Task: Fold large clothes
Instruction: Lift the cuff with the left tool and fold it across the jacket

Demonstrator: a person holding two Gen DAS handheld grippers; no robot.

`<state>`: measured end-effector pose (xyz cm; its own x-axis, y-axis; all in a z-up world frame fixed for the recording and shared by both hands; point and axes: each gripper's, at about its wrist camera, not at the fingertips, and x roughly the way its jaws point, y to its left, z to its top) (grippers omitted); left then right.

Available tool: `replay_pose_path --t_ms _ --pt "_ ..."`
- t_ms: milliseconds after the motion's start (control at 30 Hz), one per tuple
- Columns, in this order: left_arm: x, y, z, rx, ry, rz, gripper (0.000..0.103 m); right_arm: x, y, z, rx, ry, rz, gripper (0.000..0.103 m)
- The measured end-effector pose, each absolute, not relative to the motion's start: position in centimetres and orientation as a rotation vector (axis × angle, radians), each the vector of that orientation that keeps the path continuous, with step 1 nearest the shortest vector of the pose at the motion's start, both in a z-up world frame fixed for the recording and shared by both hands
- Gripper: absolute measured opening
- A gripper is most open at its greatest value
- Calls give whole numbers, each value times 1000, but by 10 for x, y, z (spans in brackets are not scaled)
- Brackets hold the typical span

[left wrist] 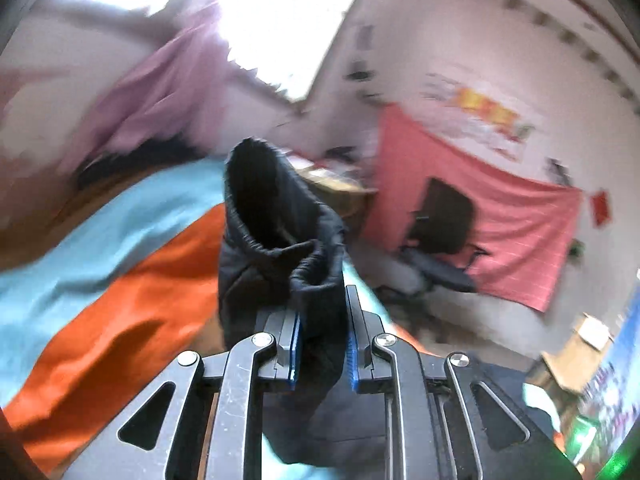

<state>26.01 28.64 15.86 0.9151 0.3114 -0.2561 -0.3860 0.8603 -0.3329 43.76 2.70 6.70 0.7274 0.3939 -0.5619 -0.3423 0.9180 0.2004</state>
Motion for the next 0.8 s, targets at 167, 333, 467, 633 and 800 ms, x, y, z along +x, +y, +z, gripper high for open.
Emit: replay_pose_path --t_ms 167,333,467,633,800 --pt "287 206 194 -284 199 148 14 435 -28 96 166 610 369 103" --pt "320 125 197 -209 246 -21 14 428 -83 110 209 580 315 103" --pt "347 71 180 -138 320 -94 14 426 -123 112 201 574 271 103" --pt "380 12 135 -126 456 -198 13 426 -171 108 198 572 248 103" --pt "396 -27 87 -115 605 -313 14 433 -212 90 302 625 244 103"
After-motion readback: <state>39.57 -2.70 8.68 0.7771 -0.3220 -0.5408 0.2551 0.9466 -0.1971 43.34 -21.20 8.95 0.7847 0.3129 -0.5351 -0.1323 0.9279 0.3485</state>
